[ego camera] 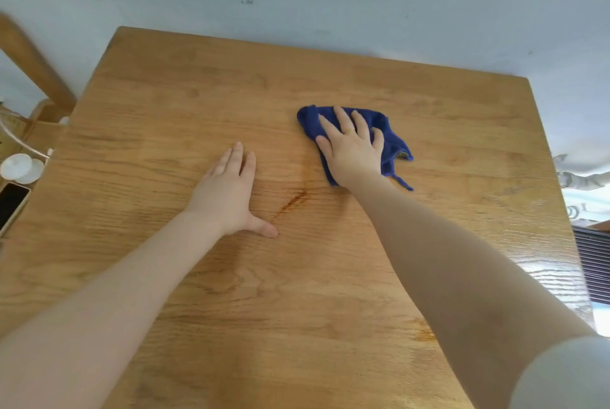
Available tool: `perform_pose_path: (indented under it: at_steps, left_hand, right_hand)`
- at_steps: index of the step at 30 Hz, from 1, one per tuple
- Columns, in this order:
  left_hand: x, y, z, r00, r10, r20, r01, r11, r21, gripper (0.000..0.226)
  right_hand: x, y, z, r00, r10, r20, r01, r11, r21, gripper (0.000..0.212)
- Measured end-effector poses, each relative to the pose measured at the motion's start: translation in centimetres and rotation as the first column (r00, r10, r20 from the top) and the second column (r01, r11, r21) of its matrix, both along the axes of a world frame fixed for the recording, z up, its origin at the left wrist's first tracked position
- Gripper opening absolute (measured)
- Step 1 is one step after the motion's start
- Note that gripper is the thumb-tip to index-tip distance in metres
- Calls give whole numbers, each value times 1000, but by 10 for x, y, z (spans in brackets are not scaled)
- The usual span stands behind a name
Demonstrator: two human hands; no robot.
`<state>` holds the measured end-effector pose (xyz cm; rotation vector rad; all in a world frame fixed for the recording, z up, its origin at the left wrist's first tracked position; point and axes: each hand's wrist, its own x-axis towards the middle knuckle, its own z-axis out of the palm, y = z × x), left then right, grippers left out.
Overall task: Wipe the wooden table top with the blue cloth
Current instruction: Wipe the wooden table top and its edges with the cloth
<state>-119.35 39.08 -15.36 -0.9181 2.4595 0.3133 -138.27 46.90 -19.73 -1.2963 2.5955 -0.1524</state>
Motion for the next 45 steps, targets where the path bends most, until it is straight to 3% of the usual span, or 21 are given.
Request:
perform_pose_path:
  at_steps: [2, 5, 10, 12, 16, 18, 22, 28, 30, 35, 38, 40, 45]
  left_hand:
    - [1, 0, 0, 1000, 14, -20, -13, 1000, 20, 143]
    - [3, 2, -1, 999, 20, -33, -19, 1000, 24, 141]
    - [2, -2, -2, 996, 43, -73, -39, 998, 53, 142]
    - [3, -2, -4, 995, 49, -88, -44, 997, 56, 142]
    - [6, -2, -10, 994, 69, -89, -63, 996, 68, 145]
    - [5, -2, -10, 992, 85, -90, -79, 994, 75, 145]
    - [4, 1, -7, 995, 75, -71, -71, 996, 54, 142]
    - [0, 4, 0, 994, 107, -38, -105, 993, 48, 141]
    - [0, 4, -2, 993, 113, -33, -111, 993, 42, 141]
    - [0, 1, -7, 990, 131, -58, -128, 991, 51, 144]
    - [2, 0, -10, 991, 124, -51, -122, 991, 52, 144]
    - [4, 0, -11, 991, 120, -62, -117, 992, 53, 143]
    - [4, 1, -8, 989, 118, -92, -112, 991, 67, 139]
  right_hand:
    - [2, -3, -1, 1000, 4, -11, -4, 1000, 6, 44]
    - [33, 32, -2, 974, 199, -111, -205, 978, -45, 48]
    - [45, 54, -2, 906, 417, -67, -421, 906, -44, 47]
    - [23, 27, -1, 910, 407, -73, -411, 910, -47, 47]
    - [-9, -36, -4, 989, 144, -32, -145, 989, -31, 43]
    - [-9, -48, -5, 994, 105, -15, -106, 994, -27, 43]
    - [12, -5, -7, 945, 318, -78, -323, 944, -64, 47]
    - [19, 32, 1, 833, 552, 29, -546, 830, -109, 50]
    - [4, 10, 0, 845, 534, 0, -533, 843, -75, 49]
    - [-14, -45, 0, 950, 312, 5, -311, 950, -19, 43]
    - [-3, -26, -6, 907, 416, -66, -418, 909, -10, 44]
    - [16, 1, -6, 872, 475, -120, -486, 870, -84, 44]
    - [49, 38, -4, 837, 544, -60, -547, 833, -80, 42]
